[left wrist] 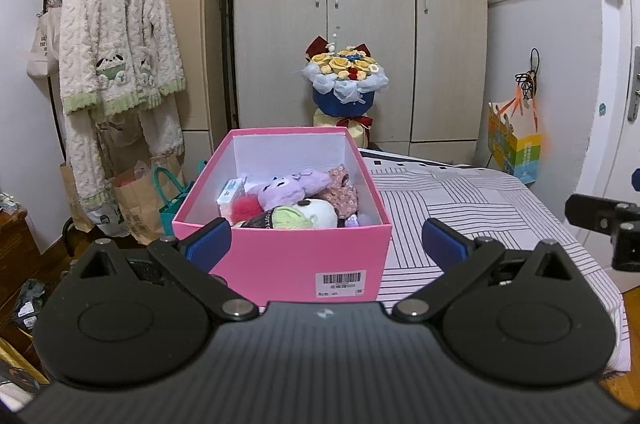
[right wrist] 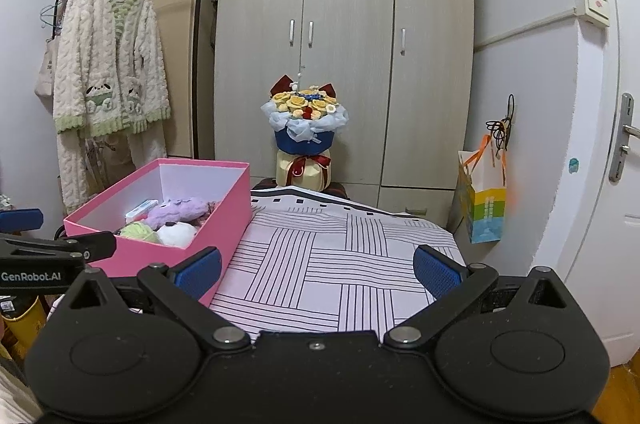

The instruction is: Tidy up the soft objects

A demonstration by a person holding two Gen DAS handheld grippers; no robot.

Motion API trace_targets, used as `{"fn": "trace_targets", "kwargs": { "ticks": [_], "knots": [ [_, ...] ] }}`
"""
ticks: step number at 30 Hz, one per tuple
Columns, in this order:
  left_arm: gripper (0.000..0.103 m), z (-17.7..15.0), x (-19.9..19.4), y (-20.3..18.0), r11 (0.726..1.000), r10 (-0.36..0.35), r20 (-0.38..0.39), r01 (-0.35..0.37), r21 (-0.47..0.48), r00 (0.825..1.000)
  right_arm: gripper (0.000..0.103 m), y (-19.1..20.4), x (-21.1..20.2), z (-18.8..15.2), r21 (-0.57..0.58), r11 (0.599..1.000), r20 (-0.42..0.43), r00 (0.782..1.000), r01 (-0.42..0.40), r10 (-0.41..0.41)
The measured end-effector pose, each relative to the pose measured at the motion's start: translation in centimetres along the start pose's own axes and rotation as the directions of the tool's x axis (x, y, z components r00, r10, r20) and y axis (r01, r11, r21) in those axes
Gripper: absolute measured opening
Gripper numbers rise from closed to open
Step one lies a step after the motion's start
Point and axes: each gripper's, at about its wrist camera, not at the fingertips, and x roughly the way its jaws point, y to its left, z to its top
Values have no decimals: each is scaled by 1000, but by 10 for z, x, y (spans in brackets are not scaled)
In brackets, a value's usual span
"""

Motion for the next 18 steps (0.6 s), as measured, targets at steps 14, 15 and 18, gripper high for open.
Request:
{"fn": "trace_targets", "kwargs": {
  "ticks": [14, 15, 18],
  "knots": [
    [103, 0, -2, -1, 1000, 9, 5, -9, 19, 1000, 103, -2, 1, -5, 41, 999, -23, 999, 26, -25],
    [103, 0, -2, 0, 1000, 5, 4, -5, 22, 1000, 103, -1, 1, -5, 40, 999, -23, 999, 26, -25],
    [103, -1, -2, 0, 1000, 3, 1, -3, 19, 1000, 103, -1, 1, -5, 37, 999, -25, 999, 26, -25]
  ]
}}
